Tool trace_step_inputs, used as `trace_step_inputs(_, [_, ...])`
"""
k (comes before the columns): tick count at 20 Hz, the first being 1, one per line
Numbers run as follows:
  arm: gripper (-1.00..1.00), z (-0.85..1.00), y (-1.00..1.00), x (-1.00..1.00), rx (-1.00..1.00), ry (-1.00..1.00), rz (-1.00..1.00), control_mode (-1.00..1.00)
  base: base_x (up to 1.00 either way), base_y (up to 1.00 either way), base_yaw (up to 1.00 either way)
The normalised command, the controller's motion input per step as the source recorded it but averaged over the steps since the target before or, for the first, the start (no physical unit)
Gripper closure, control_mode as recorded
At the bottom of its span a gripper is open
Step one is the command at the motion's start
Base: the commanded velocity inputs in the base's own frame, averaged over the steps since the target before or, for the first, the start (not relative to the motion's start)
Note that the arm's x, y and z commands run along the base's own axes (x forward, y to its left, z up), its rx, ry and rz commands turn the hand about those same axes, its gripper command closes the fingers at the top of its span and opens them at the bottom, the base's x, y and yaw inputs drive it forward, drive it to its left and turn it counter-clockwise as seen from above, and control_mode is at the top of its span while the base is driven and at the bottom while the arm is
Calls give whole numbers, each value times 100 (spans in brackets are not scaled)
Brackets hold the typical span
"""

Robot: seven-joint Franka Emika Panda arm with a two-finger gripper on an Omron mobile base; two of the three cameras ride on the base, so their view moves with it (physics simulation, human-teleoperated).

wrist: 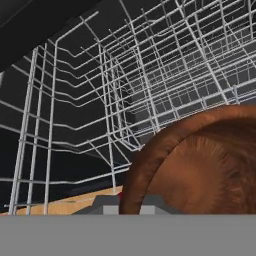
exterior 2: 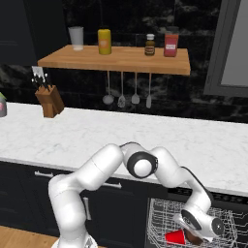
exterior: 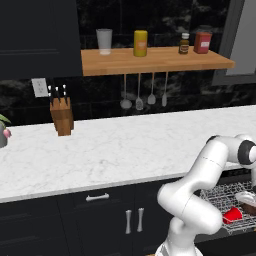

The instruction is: Pick up the cup and bowl from the counter, place them in the dishwasher, and close the dishwasher door.

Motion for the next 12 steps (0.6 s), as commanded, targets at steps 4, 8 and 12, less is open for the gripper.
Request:
trace_step_inputs(4, [-100,-8,0,0,0,3,-2,-100,0,0,0])
trace_step_inputs(8, [-100,-7,0,0,0,4,-2,-100,0,0,0])
trace_step_inputs(12, [-100,-2,0,0,0,2,-2,-100,0,0,0])
